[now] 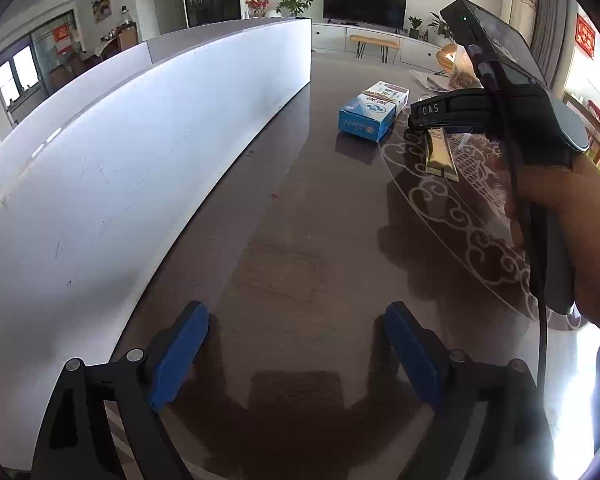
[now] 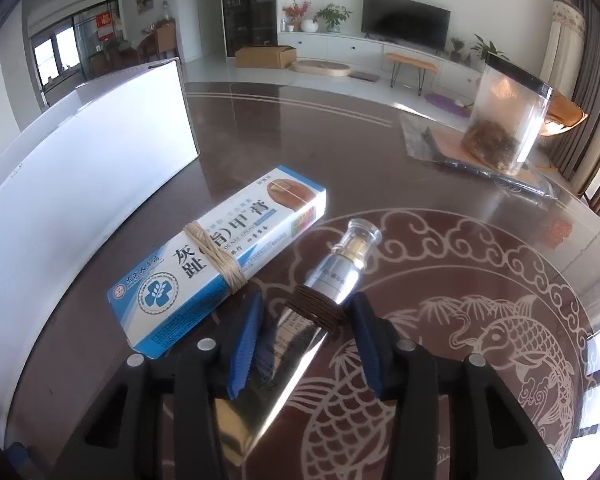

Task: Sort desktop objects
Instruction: 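Close the right tool on the gold tube with silver cap, then lower the gold tube back onto the table and open the right tool, then close the left tool on the blue-and-white nail cream box, then lift the nail cream box with the left tool while the right tool regrasps the gold tube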

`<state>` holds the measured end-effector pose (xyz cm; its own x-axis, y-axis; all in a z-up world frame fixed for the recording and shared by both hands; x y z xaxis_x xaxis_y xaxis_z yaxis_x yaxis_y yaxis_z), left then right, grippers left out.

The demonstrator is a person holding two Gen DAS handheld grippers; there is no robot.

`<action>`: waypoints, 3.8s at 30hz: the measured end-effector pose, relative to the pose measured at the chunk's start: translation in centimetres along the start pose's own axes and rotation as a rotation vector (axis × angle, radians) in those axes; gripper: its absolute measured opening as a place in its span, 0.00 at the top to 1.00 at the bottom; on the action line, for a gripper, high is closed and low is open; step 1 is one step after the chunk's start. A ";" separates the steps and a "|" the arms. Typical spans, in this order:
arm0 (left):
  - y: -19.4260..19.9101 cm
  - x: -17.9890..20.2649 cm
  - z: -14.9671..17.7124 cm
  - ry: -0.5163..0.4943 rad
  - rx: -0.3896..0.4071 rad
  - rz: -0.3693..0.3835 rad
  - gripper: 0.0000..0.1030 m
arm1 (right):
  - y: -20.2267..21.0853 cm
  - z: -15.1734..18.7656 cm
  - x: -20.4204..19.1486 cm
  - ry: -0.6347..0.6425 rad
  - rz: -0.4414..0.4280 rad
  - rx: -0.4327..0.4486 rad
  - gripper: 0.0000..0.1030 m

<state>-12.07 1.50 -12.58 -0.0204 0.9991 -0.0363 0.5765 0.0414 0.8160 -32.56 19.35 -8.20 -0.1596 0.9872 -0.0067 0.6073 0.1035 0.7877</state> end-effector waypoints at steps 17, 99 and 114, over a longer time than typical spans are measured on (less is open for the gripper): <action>-0.2 0.2 0.3 -0.003 -0.008 0.002 0.00 | 10.7 13.2 10.2 0.041 0.062 -0.001 0.67; -1.1 0.1 -2.1 -0.014 0.007 0.009 0.07 | 12.1 16.7 11.3 -0.028 0.009 -0.046 0.00; -0.7 0.3 -1.4 -0.034 -0.002 0.021 0.00 | 12.1 16.7 11.3 -0.028 0.009 -0.046 0.00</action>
<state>-13.65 1.77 -12.31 0.0190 0.9991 -0.0384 0.5747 0.0205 0.8181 -14.04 33.76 -9.08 -0.1320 0.9911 -0.0160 0.5722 0.0894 0.8152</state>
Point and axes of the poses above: each gripper's, at about its wrist camera, not at the fingertips, and y roughly against the way its jaws point, x to its right, z to its underside, the point moved 7 cm from there along -y, roughly the way its jaws point, and after that the axes turned 2 degrees about -z, right-handed, at the moved point
